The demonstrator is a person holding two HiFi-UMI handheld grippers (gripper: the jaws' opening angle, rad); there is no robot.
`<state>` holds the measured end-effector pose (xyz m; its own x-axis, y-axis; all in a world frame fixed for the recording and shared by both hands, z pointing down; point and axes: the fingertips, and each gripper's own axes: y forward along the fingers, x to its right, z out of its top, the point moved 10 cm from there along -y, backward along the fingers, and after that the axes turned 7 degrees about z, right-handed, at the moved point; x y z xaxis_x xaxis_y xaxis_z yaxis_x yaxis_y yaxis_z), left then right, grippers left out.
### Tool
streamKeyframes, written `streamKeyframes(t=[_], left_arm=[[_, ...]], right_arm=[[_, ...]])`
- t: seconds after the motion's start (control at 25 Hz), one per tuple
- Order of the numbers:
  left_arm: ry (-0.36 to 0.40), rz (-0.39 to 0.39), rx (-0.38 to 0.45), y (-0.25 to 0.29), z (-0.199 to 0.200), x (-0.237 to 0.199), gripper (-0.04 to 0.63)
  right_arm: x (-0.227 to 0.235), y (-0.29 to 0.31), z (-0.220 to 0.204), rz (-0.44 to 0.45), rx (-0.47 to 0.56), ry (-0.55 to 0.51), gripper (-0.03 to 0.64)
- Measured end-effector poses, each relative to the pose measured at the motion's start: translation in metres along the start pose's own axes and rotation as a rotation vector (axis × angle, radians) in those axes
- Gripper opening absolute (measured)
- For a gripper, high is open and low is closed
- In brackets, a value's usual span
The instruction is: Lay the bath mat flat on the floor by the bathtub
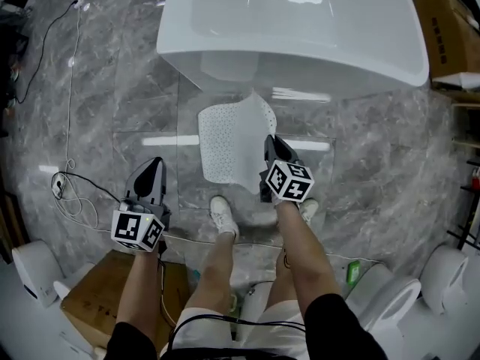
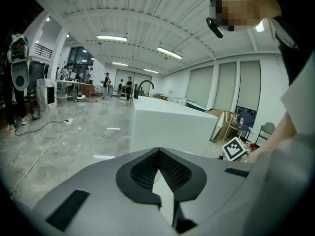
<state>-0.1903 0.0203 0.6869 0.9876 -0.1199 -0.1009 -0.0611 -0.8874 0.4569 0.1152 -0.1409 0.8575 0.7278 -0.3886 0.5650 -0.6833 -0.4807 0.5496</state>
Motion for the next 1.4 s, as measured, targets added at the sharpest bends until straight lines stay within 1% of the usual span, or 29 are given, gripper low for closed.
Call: streamKeyframes(t=[0.24, 0.4, 0.6, 0.72, 0.88, 1.04, 1.2, 1.4], left_arm=[[-0.021, -0.004, -0.027, 0.036, -0.028, 0.038, 0.014], [0.000, -0.029, -0.036, 0.054, -0.031, 0.074, 0.014], [0.007, -0.043, -0.051, 0.080, -0.035, 0.108, 0.014], [0.018, -0.048, -0.060, 0.093, -0.038, 0.124, 0.014], [0.020, -0.033, -0.070, 0.107, -0.042, 0.141, 0.014], [0.011, 0.004, -0.058, 0.113, -0.051, 0.144, 0.014], [0.040, 0.007, -0.091, 0.115, -0.055, 0.153, 0.014], [0.039, 0.013, -0.108, 0.120, -0.062, 0.162, 0.014]], right_arm=[[0.074, 0.003, -0.004, -0.036, -0.067, -0.054, 0.040], [0.117, -0.004, 0.000, -0.056, -0.087, -0.077, 0.040], [0.175, -0.016, 0.004, -0.075, -0.098, -0.007, 0.040], [0.203, -0.021, 0.002, -0.095, -0.110, 0.012, 0.040], [0.235, -0.025, 0.000, -0.109, -0.115, 0.024, 0.040], [0.262, -0.026, -0.002, -0.116, -0.142, -0.005, 0.040], [0.283, -0.031, -0.006, -0.145, -0.142, 0.005, 0.040], [0.306, -0.037, -0.010, -0.167, -0.158, 0.007, 0.040]])
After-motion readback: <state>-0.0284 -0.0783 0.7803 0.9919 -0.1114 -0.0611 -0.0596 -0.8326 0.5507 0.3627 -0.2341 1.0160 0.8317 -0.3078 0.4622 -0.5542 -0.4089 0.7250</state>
